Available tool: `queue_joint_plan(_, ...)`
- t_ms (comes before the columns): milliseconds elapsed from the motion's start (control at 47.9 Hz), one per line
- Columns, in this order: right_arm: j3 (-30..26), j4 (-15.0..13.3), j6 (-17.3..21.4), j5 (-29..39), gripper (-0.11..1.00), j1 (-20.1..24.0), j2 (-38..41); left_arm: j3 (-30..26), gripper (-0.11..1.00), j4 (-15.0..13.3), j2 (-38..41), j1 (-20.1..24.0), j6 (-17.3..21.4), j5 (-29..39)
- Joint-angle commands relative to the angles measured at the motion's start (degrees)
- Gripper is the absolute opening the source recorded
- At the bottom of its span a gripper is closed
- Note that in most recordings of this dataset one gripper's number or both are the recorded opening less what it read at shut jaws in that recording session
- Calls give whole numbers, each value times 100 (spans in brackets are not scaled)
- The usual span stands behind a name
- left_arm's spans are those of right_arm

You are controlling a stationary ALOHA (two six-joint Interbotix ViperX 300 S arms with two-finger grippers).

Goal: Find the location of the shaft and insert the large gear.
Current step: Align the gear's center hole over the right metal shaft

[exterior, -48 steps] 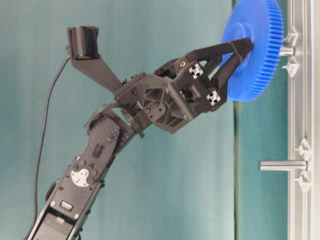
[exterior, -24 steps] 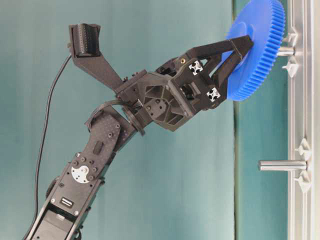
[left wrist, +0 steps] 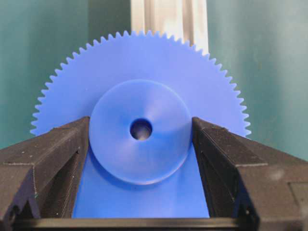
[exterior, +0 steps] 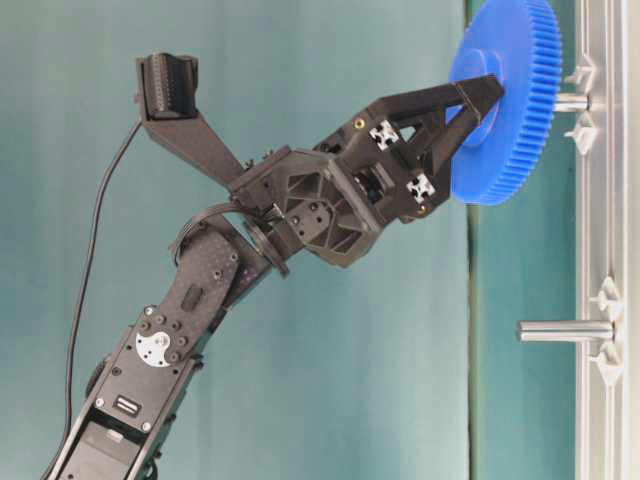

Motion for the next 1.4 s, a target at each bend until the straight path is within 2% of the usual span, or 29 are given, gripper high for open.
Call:
queue_joint_plan(0, -35, 0, 123, -44, 2, -18, 35, -62, 73, 9, -202, -53, -88, -26)
queue_joint_plan(292, 0, -18, 272, -62, 2, -18, 35, -62, 73, 9, -176, -211, -185, 18)
queue_joint_plan(709, 0, -18, 290, -70, 2, -18, 35, -53, 74, 18, -185, -396, -949, 18)
queue_joint_plan(814, 0, -18, 281, -70, 2, -18, 35, -44, 81, 9, -176, -439, -976, 9)
queue_joint_plan(1252, 0, -18, 290, -70, 2, -9, 35, -62, 79, 9, -202, -554, -1002, 18)
queue_joint_plan(1377, 0, -18, 290, -70, 2, -9, 35, 9, 80, 9, -220, -431, -984, 44)
